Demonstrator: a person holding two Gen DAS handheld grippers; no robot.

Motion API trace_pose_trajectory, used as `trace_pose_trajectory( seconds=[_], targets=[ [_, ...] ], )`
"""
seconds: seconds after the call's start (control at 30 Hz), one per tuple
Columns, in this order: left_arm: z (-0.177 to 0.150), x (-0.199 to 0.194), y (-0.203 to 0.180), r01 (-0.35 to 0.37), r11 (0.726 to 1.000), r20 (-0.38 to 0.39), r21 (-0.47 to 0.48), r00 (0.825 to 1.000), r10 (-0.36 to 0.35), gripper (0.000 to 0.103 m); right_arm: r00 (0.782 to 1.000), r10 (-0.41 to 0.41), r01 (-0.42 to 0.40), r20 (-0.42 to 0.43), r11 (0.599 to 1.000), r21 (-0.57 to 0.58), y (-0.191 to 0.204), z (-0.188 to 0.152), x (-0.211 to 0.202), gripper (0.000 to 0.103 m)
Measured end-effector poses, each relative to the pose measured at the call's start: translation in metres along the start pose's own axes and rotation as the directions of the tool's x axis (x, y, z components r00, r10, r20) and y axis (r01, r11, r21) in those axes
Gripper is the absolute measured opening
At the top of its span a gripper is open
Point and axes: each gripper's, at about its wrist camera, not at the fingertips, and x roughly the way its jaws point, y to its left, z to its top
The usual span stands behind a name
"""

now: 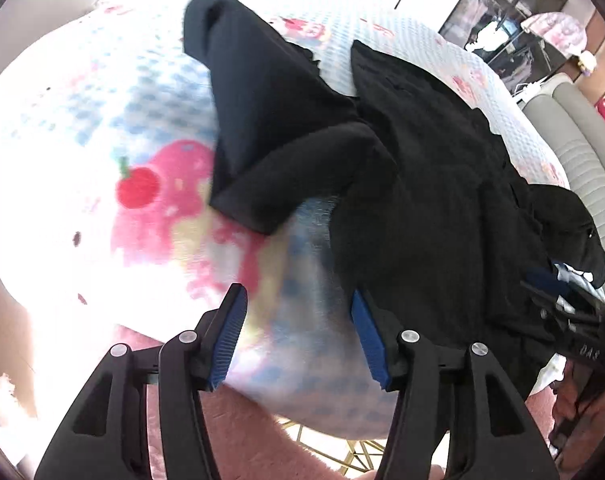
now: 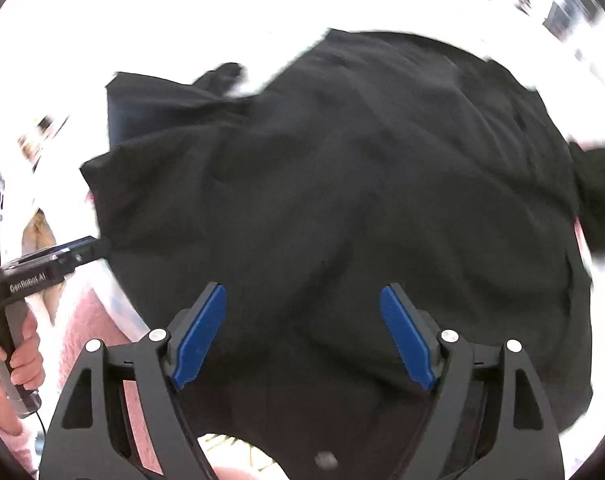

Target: Fold clothes

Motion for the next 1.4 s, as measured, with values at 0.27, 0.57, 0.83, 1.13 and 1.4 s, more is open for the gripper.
trace_pose_trajectory(
  seconds=[0.27,0.57,0.83,1.13,1.4],
  targets=[
    [0.047,-0.025,0.081,0.161,0.980,0.258,-0.119,0.958,-0.126,0.064,0.994,0.077,-0.077,-0.078,0.997,-0.001,0.034,0.030,0.063,0.081],
    [0.107,0.056,0.047,0.356,0.933,0.181,-0.048,0.922,-0.343,0.062,0.992,0.120,-0.116,-0.047,0.991,0.064,0.047,0.024,0.056,0.079],
    [0.125,0.026,0.026,0.225,0.972,0.120,0.072,0.965,-0.232,0.066,0.978,0.206,-0.206,-0.026,0.978,-0.017,0.079,0.045,0.060,0.083],
    [0.076,0.004,0.071,0.124,0.992,0.151,-0.038,0.982,-0.117,0.067,0.998,0.021,-0.038,-0.059,0.955,-0.294,0.143,0.079,0.115,0.089],
    [0.071,0.041,0.066,0.375,0.912,0.187,-0.168,0.920,-0.345,0.067,0.984,0.137,-0.128,0.113,0.989,-0.079,0.084,0.102,0.062,0.022]
  ],
)
